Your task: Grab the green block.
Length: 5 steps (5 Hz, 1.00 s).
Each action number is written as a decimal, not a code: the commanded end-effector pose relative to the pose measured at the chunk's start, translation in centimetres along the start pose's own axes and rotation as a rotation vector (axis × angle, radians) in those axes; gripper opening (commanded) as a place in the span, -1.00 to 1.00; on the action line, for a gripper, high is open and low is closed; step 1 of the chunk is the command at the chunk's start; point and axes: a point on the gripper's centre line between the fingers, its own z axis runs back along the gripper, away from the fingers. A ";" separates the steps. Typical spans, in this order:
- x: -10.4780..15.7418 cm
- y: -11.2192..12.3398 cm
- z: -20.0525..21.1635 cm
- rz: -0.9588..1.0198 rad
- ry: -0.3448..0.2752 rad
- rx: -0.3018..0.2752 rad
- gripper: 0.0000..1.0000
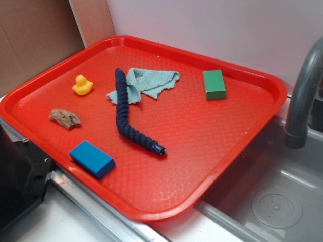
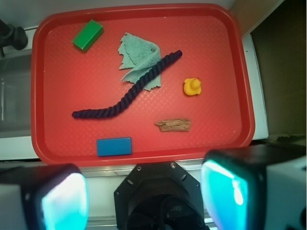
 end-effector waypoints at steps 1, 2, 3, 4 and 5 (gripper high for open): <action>0.0 0.0 0.0 0.000 0.000 0.000 1.00; 4.4 1.5 -5.5 0.237 0.034 0.123 1.00; 8.2 0.3 -8.2 0.492 -0.040 0.038 1.00; 11.8 -1.2 -10.7 0.749 -0.083 -0.033 1.00; 14.2 -3.7 -14.2 0.875 -0.068 0.030 1.00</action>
